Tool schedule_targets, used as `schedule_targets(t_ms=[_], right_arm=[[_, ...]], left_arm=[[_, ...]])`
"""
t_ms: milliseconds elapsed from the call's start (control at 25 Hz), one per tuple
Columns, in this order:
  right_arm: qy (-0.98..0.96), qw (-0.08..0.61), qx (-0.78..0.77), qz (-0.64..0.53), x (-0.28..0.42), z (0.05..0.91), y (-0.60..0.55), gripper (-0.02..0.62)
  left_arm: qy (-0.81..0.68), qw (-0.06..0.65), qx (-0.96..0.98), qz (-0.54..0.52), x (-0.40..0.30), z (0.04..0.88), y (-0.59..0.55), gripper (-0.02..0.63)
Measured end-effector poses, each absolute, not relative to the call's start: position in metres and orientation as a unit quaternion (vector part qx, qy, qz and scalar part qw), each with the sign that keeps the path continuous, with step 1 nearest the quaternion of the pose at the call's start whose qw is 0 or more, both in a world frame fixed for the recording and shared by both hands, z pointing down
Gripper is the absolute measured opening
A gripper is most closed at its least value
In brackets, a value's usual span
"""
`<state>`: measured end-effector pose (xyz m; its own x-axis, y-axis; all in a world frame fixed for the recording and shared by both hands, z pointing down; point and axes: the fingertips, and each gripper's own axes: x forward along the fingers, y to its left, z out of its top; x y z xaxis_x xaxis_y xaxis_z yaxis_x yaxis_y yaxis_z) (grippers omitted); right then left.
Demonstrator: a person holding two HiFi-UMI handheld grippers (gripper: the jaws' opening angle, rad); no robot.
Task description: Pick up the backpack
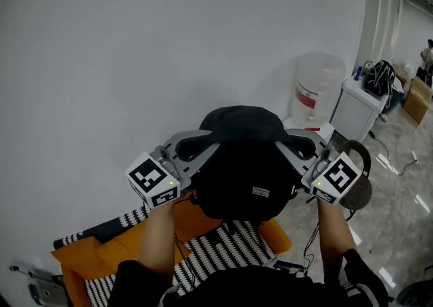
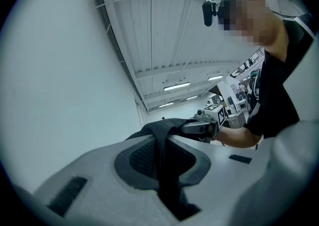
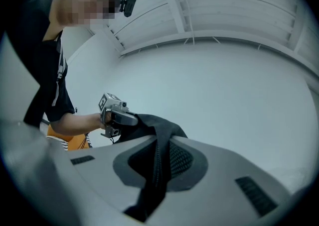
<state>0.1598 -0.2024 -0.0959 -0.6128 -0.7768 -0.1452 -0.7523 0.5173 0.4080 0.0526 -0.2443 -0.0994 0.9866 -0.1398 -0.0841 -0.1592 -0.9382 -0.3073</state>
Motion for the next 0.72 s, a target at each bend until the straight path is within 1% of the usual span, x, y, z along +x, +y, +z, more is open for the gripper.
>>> schedule_targets(t_ms=[720], right_arm=[[-0.871, 0.008, 0.431, -0.237, 0.147, -0.118, -0.186, 0.041]], left_arm=[[0.076, 0.187, -0.978, 0.044, 0.041, -0.124, -0.23, 0.055]])
